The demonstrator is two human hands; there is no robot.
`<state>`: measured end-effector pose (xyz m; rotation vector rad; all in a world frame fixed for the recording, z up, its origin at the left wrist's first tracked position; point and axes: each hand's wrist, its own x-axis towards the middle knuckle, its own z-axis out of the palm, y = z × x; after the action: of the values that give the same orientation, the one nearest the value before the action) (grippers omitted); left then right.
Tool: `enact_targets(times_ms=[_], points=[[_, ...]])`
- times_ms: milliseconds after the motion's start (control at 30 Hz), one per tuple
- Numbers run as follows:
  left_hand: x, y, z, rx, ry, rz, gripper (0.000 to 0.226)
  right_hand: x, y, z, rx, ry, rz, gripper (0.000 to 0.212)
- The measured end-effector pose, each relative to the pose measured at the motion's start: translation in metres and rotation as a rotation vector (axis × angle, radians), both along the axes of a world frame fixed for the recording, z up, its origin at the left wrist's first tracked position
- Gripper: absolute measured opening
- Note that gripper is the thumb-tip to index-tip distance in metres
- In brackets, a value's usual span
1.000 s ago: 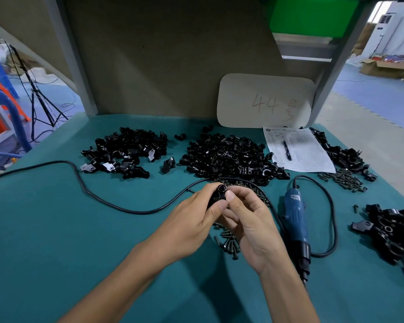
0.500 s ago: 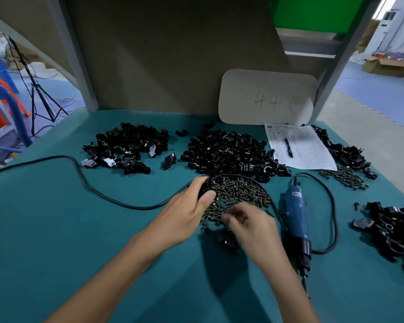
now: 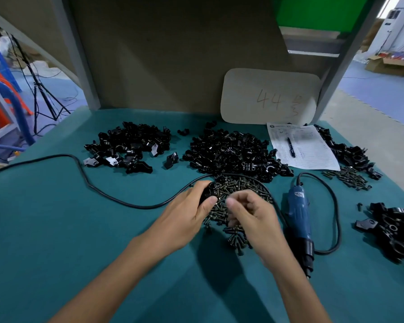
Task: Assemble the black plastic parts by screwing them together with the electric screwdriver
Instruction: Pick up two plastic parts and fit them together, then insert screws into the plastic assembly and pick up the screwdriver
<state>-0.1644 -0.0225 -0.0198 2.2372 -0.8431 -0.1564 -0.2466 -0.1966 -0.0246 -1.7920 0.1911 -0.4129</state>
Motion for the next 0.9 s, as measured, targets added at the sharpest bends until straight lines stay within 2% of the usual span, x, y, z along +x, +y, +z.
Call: enact_targets(times_ms=[100, 167, 533, 700, 733, 833, 900], points=[[-0.002, -0.003, 0.003, 0.011, -0.031, -0.024, 0.045, -0.004, 0.005, 0.016, 0.316, -0.057, 0.082, 0.008], [-0.004, -0.003, 0.004, 0.014, -0.045, -0.032, 0.043, -0.005, 0.006, 0.019, 0.398, -0.055, 0.107, 0.016], [-0.009, -0.002, 0.005, -0.01, -0.058, -0.075, 0.045, 0.001, 0.0, 0.016, 0.374, -0.041, 0.143, 0.019], [-0.007, -0.004, -0.001, 0.029, -0.107, -0.065, 0.049, 0.008, -0.004, 0.009, 0.164, -0.002, 0.096, 0.007], [-0.006, -0.004, -0.003, 0.029, -0.12, -0.066, 0.047, 0.009, -0.004, 0.009, 0.097, 0.026, 0.081, 0.01], [-0.004, -0.006, -0.008, 0.019, -0.144, -0.071, 0.044, 0.009, -0.004, 0.009, -0.205, 0.097, 0.038, 0.035], [-0.001, -0.008, -0.012, 0.009, -0.153, -0.058, 0.046, 0.005, -0.009, 0.012, -0.367, 0.118, 0.014, 0.042]])
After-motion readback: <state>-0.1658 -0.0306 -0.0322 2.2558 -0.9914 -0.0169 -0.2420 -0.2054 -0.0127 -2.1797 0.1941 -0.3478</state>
